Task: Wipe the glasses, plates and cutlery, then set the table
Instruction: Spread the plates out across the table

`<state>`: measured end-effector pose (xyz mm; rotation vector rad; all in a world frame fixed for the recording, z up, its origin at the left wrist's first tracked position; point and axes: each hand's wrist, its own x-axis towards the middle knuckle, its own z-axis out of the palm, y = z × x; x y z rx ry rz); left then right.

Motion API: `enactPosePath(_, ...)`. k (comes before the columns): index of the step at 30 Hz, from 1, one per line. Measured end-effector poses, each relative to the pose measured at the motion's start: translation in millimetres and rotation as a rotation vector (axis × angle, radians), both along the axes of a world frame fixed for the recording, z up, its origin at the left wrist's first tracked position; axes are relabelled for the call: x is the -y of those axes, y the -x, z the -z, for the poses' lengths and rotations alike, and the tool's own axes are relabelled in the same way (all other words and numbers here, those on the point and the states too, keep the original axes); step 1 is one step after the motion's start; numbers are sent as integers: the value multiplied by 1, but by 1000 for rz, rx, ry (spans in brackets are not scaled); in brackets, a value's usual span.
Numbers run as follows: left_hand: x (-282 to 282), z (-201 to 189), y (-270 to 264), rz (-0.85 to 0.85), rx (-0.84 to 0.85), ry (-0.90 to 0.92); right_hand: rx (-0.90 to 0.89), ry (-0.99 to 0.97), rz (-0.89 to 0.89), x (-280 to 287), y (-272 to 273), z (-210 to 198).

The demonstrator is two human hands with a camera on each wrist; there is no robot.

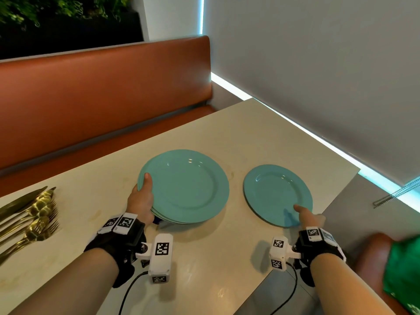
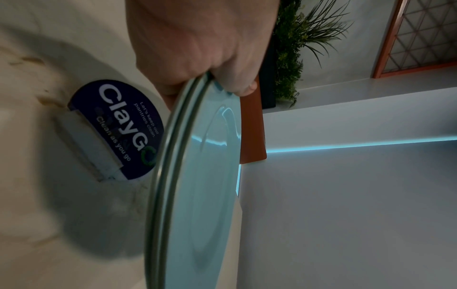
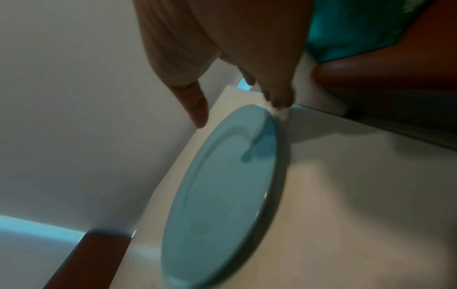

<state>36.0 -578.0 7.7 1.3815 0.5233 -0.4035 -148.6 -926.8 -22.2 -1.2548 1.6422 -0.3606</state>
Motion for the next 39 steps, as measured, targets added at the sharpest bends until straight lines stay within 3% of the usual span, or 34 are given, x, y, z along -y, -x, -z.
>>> enactPosePath(3, -7, 5, 10, 73, -47, 59, -13, 199, -211, -42, -14, -21)
enactPosePath(6, -8, 5, 26, 144, -88, 94, 250, -42, -480, -104, -32, -22)
enactPosePath(9, -13, -4, 46, 203, -128, 52, 297, -127, -636, -159, -32, -20)
enactPosePath(12, -32, -13, 66, 214, -148, 86, 276, -2, -571, -190, -16, -22)
enactPosePath(17, -84, -10, 99, 273, -148, 199, 358, -22, -428, -240, 21, -30)
enactPosePath(23, -157, 0, 121, 263, -147, 152, 364, -53, -302, -295, 58, -28)
enactPosePath(32, -224, -12, 108, 38, -35, -84, 480, -265, 8, -310, 90, -14)
enactPosePath(36, -246, -17, 87, -135, -56, -101, 455, -310, 65, -312, 85, -8)
enactPosePath(39, -257, -17, 76, -168, -80, -97, 401, -310, 27, -316, 79, -2)
